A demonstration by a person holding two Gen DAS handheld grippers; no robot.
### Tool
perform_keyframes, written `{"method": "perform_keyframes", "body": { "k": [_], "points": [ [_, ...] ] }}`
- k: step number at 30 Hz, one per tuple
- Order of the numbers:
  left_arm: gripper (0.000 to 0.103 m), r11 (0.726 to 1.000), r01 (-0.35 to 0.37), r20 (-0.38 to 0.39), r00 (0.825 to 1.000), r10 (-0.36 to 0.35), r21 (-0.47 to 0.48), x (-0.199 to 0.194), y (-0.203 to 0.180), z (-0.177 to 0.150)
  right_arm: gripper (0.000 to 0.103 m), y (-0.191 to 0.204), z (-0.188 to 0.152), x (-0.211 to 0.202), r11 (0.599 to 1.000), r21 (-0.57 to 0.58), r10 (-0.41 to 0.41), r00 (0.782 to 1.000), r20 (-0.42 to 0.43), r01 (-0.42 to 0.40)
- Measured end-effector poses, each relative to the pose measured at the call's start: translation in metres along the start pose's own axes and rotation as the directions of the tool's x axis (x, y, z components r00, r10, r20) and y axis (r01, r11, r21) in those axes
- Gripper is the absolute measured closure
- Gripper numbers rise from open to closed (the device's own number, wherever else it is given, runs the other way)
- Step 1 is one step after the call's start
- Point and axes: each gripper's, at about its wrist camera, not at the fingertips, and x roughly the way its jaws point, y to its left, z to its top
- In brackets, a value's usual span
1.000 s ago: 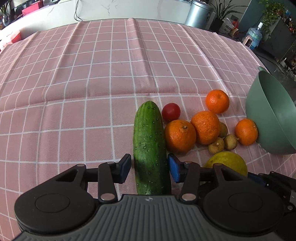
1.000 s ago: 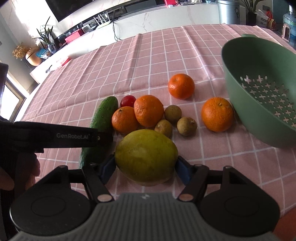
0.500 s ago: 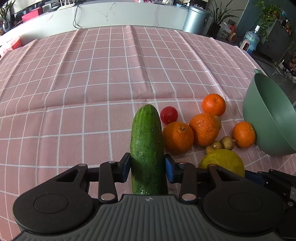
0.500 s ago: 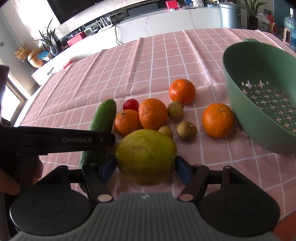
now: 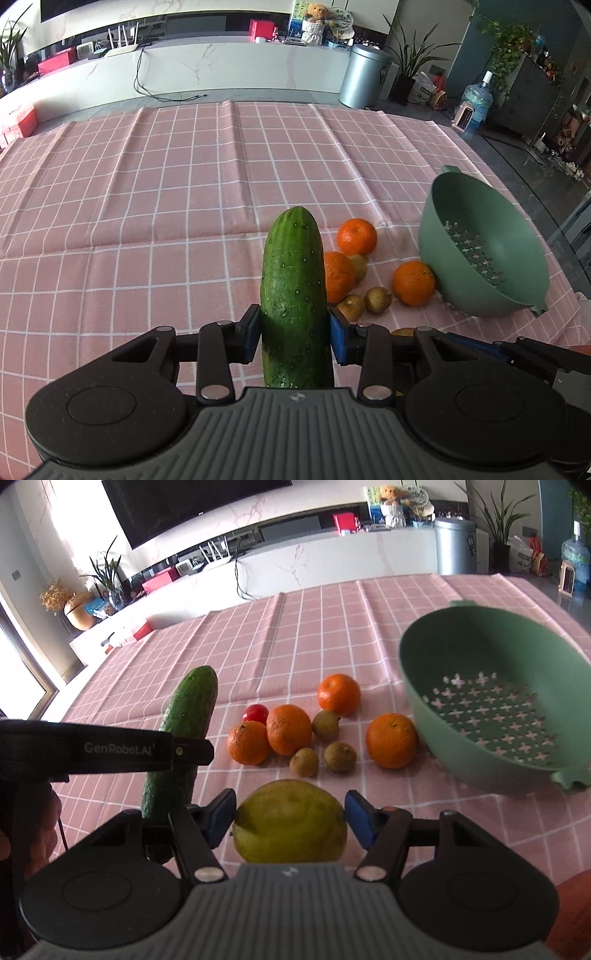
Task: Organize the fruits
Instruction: 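Grasp the cucumber with the left tool while the right tool grasps the yellow pomelo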
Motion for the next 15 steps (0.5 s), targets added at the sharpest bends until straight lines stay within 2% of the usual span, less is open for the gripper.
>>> {"method": "perform_keyframes", "body": {
  "k": [6,7,8,9,12,15],
  "points": [
    [0.060,0.998,0.024,0.036,0.999,-0.026,0.052,-0.013,-0.033,0.007,0.047,-0.023,0.001,-0.023,0.999,0.053,-0.014,0.999,0.038,0.012],
    [0.060,0.998,0.031,0.040,0.999,-0.033,0.057,-0.014,-0.037,0.009,0.060,-0.028,0.002,-0.029,0.998,0.067,-0.014,0.999,0.051,0.011],
    [0.060,0.997,0.039,0.046,0.998,-0.042,0.063,-0.016,-0.043,0.011,0.089,-0.032,0.004,-0.035,0.997,0.074,-0.016,0.997,0.075,0.010],
    [0.060,0.997,0.043,0.050,0.998,-0.047,0.068,-0.017,-0.047,0.013,0.103,-0.035,0.006,-0.041,0.997,0.079,-0.012,0.996,0.089,0.005],
    [0.060,0.995,0.046,0.039,0.998,-0.050,0.086,-0.012,-0.056,0.013,0.103,-0.046,0.017,-0.046,0.994,0.105,-0.021,0.997,0.079,0.013],
    [0.060,0.995,0.059,-0.002,0.998,-0.059,0.076,-0.006,-0.055,0.008,0.100,-0.056,0.016,-0.040,0.990,0.141,0.002,1.000,0.023,-0.005]
  ]
}}
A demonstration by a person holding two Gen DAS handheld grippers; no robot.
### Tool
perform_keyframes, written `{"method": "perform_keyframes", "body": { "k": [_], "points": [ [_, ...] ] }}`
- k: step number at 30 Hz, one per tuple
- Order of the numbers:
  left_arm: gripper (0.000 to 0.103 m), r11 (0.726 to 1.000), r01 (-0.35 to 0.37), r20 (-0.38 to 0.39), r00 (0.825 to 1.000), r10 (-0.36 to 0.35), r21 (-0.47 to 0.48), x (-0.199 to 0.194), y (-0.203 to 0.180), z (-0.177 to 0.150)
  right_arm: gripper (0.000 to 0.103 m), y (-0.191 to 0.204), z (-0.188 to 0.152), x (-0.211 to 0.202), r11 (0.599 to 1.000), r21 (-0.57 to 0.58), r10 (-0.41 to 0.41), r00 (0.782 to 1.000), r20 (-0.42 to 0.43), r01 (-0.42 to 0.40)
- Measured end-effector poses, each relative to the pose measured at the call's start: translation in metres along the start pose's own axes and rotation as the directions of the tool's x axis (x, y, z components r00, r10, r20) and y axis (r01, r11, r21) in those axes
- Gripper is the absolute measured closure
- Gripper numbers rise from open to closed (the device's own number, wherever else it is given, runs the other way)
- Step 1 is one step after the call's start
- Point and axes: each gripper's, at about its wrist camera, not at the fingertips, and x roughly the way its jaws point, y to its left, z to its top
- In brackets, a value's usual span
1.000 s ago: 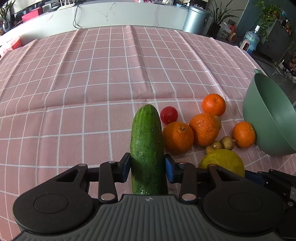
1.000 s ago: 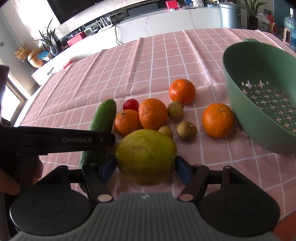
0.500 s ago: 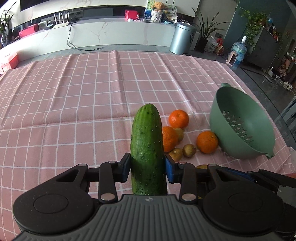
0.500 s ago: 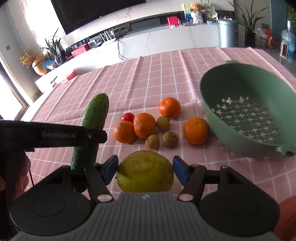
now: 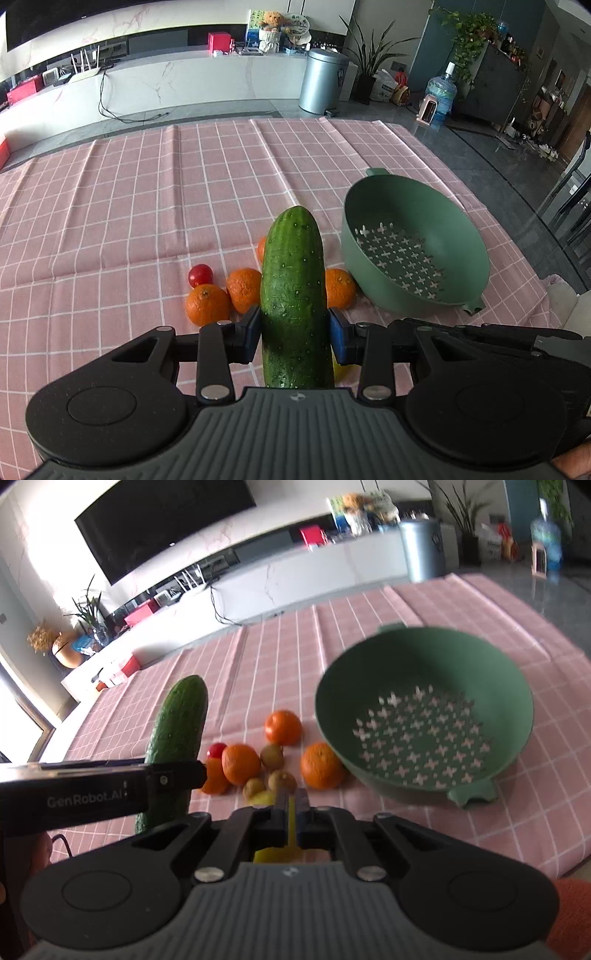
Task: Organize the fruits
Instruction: 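Grasp the cucumber with the left tool while the right tool grasps the yellow pomelo, then carry the cucumber and pomelo with both tools over the green colander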
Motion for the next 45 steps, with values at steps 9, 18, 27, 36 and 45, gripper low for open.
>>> {"method": "perform_keyframes", "body": {
  "k": [9,18,27,36,45],
  "points": [
    [0.060,0.995,-0.056,-0.027,0.998,0.054,-0.088,0.006,0.031,-0.014,0.039,0.013,-0.016,0.012,0.996,-0.034,0.078,0.997,-0.028,-0.079],
    [0.060,0.983,-0.069,-0.027,0.998,0.065,-0.172,0.004,0.065,-0.018,0.033,0.028,-0.022,0.062,0.997,0.032,0.068,0.990,-0.120,-0.064],
    [0.060,0.978,-0.032,-0.039,0.999,0.025,-0.204,0.007,0.079,-0.022,0.036,0.023,-0.020,0.085,0.996,0.078,-0.034,0.988,-0.151,0.046],
    [0.060,0.978,-0.008,-0.025,1.000,0.003,-0.209,0.002,0.078,-0.020,0.042,0.027,-0.022,0.085,0.996,0.057,-0.057,0.986,-0.158,0.067],
    [0.060,0.985,0.045,0.021,0.999,-0.042,-0.164,-0.013,0.047,-0.002,0.042,0.029,-0.004,0.028,1.000,-0.012,-0.017,1.000,-0.018,0.017]
  ]
}}
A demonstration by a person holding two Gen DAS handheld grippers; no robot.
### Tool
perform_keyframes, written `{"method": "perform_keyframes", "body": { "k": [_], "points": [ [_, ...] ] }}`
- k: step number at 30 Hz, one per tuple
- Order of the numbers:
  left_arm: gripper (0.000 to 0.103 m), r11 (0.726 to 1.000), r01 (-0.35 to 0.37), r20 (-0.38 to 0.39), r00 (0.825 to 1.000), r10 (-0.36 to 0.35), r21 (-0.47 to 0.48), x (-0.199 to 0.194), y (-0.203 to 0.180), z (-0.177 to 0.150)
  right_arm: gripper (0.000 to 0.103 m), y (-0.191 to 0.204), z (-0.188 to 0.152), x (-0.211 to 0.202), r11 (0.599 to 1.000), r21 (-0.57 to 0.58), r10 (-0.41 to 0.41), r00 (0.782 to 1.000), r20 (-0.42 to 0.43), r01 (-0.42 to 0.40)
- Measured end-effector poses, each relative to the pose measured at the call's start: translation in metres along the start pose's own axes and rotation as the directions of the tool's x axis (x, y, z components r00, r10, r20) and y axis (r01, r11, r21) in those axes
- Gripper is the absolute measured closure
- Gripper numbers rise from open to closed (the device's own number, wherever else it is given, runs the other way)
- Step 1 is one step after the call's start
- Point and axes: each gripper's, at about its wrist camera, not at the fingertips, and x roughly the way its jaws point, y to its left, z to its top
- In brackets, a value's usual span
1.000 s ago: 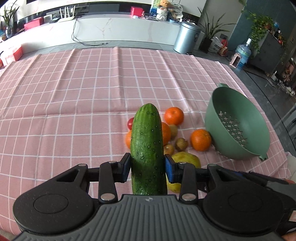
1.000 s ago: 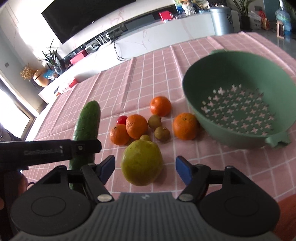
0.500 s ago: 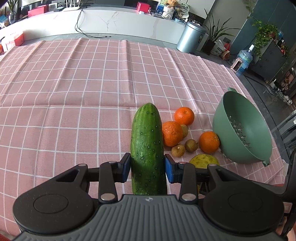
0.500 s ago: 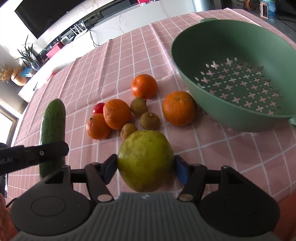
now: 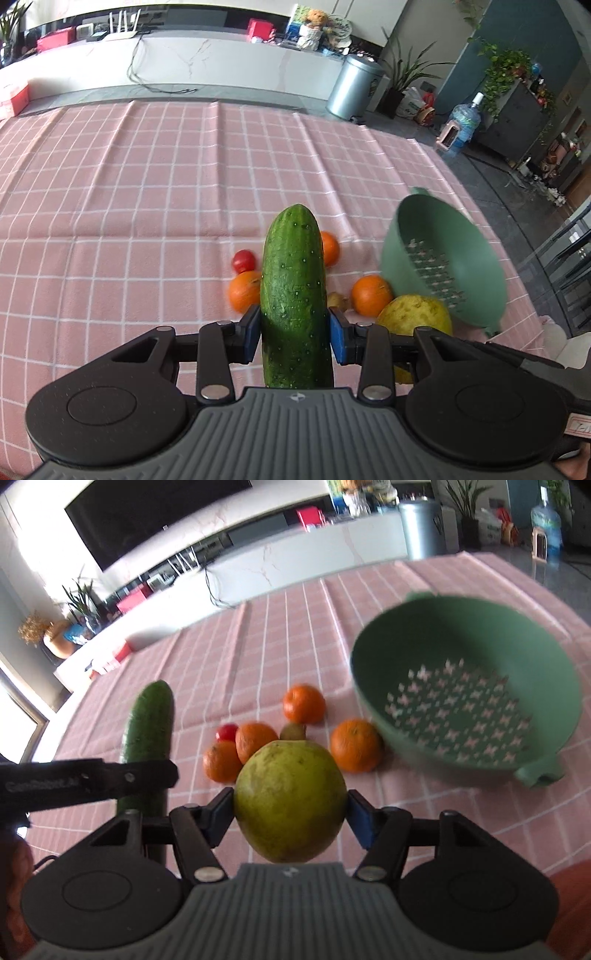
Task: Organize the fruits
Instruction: 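Carry the cucumber and pomelo with both tools over the green colander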
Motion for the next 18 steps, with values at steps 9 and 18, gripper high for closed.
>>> {"method": "perform_keyframes", "body": {
  "k": [9,18],
  "points": [
    [0.060,0.993,0.115,0.056,0.992,-0.116,0.020,0.012,-0.060,0.037,0.042,-0.037,0.044,-0.049,0.992,-0.095,-0.072,0.991,0.117,0.083],
    [0.060,0.980,0.199,0.020,0.980,-0.199,-0.026,0.073,-0.098,0.068,0.041,-0.092,0.077,-0.028,0.985,-0.120,-0.117,0.993,0.034,0.120]
  ]
}}
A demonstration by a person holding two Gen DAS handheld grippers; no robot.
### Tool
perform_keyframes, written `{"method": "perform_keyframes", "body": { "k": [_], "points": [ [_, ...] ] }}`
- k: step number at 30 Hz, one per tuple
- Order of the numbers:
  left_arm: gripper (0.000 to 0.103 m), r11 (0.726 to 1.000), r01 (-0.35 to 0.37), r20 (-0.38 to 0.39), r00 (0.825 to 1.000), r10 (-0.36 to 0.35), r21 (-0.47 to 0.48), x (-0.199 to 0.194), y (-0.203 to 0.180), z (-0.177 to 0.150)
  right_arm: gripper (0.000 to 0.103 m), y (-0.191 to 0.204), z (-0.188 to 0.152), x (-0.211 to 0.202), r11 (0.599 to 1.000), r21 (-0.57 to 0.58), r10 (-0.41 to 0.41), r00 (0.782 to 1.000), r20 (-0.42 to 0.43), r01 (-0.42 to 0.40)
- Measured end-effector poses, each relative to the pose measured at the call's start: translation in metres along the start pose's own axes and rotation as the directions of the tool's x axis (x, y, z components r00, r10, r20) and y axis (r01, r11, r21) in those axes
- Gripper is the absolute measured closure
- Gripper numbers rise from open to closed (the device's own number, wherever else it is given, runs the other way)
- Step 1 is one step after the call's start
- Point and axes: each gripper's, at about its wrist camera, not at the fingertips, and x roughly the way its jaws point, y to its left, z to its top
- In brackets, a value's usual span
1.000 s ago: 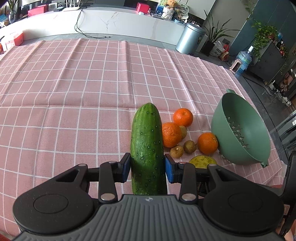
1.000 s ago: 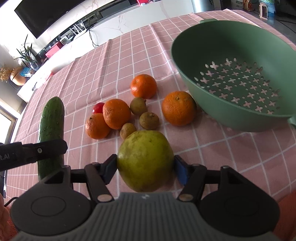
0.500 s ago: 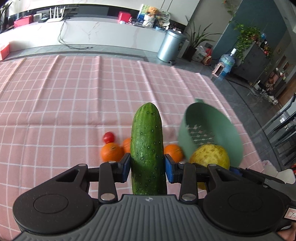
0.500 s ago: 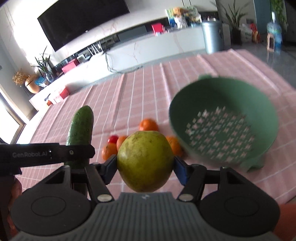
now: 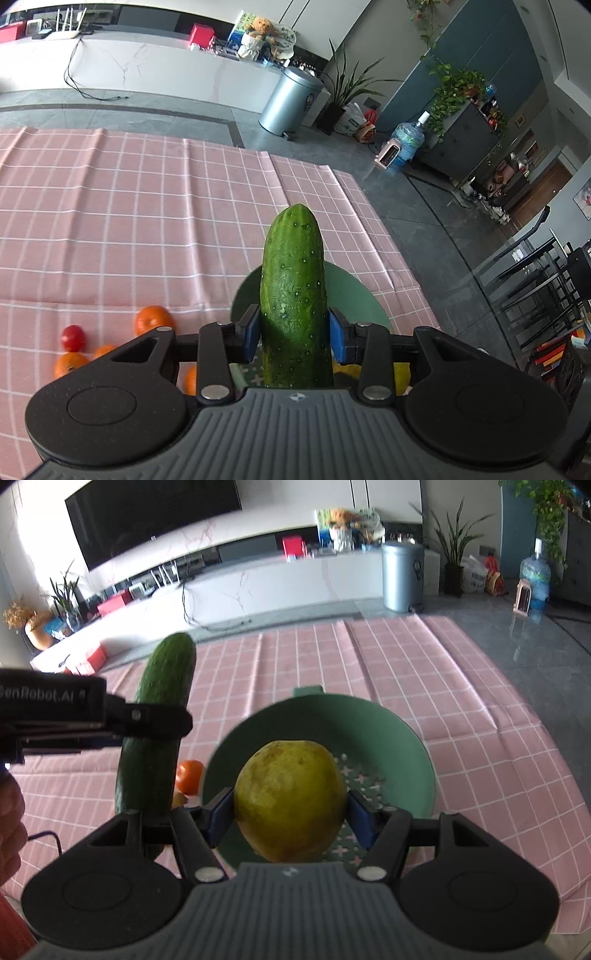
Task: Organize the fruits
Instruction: 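Carry the cucumber and pomelo with both tools over the green colander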
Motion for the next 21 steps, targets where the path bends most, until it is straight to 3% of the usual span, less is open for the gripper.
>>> {"method": "perform_keyframes", "body": {
  "k": [11,17,21],
  "points": [
    [0.060,0.999,-0.046,-0.189,0.981,0.045,0.000,0.066,0.003,-0.006,0.042,-0.019,0.007,0.058,0.992,-0.126,-0.008,0.983,-0.181,-0.015],
    [0.060,0.994,-0.076,-0.208,0.974,0.090,0.078,0.077,-0.005,-0.007,0.041,-0.018,0.003,0.077,0.986,-0.162,-0.006,0.969,-0.247,-0.035],
    [0.061,0.989,-0.107,-0.231,0.964,0.129,0.104,0.085,-0.005,-0.009,0.041,-0.011,-0.002,0.081,0.969,-0.246,-0.054,0.967,-0.248,-0.009]
  ]
}}
